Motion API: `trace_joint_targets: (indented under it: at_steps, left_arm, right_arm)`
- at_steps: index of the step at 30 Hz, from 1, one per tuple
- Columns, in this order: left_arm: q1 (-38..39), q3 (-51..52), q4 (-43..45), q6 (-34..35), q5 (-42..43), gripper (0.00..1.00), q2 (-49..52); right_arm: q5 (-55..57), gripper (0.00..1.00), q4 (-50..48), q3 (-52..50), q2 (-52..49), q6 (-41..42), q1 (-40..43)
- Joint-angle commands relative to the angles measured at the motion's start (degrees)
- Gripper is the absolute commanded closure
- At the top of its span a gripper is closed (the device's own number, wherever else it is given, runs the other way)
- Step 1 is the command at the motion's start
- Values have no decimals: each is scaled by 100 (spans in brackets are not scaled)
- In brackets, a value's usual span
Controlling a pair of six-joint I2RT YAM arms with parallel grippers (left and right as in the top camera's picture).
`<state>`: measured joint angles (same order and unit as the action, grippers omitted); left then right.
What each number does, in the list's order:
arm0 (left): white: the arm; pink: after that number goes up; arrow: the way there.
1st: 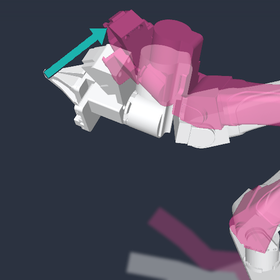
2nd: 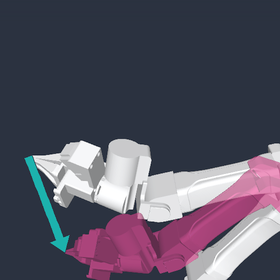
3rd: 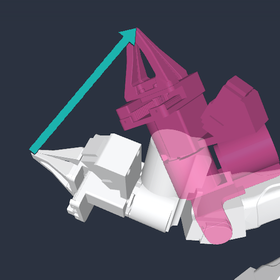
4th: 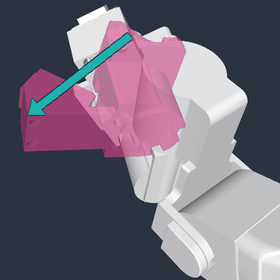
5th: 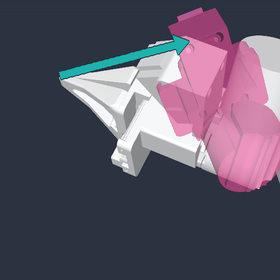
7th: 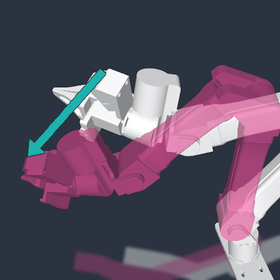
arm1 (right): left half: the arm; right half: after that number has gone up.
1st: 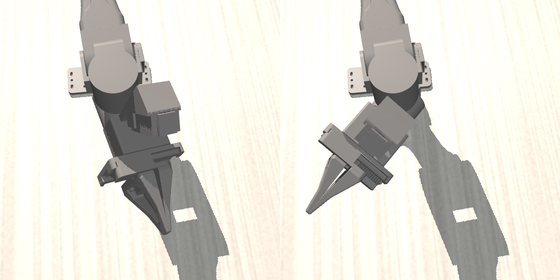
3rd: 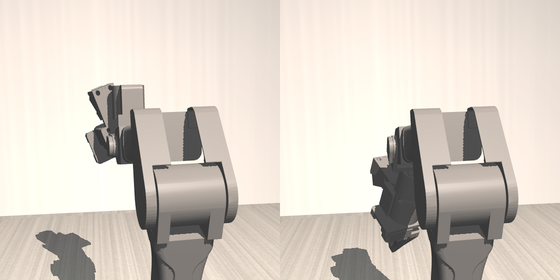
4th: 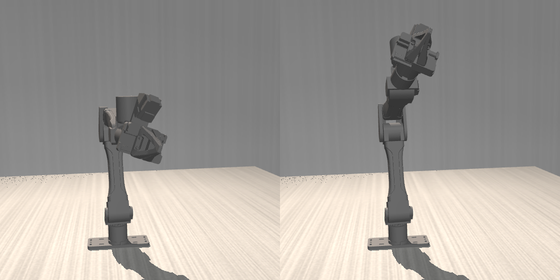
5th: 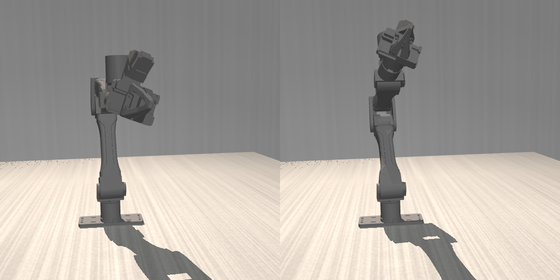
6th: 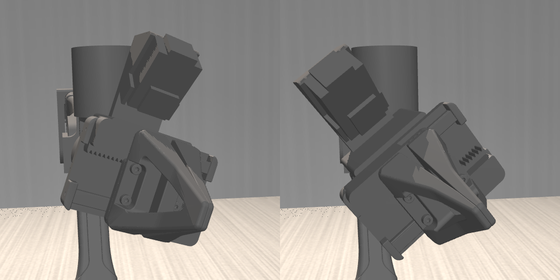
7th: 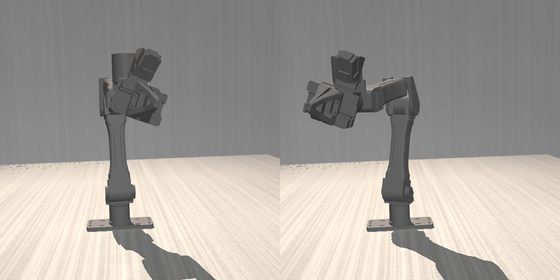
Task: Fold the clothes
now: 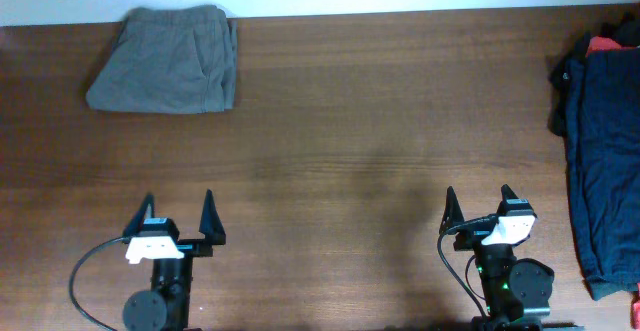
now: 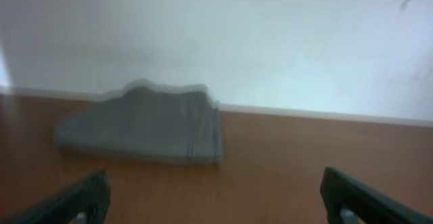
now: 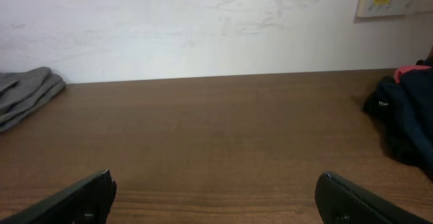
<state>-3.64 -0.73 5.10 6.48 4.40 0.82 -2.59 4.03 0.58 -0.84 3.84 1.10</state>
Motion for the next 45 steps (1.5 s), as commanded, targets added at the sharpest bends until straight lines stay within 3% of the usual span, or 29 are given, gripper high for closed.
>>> trace_joint_targets:
  at_steps: [1, 7, 14, 20, 45]
  left_arm:
    - [-26, 22, 474, -76, 116, 1, -55]
    - [-26, 22, -15, -127, 164, 1, -55]
    - [-13, 22, -424, -1069, 372, 1, -55]
    - [-13, 22, -914, -1067, 369, 1, -55]
    - [-13, 22, -905, -1069, 328, 1, -52]
  right_arm:
    - [74, 1, 39, -26, 63, -42, 42]
    - [74, 1, 42, -26, 63, -42, 42]
    - [74, 1, 39, -26, 63, -42, 42]
    - [74, 1, 39, -26, 63, -42, 42]
    - [74, 1, 39, -26, 63, -42, 42]
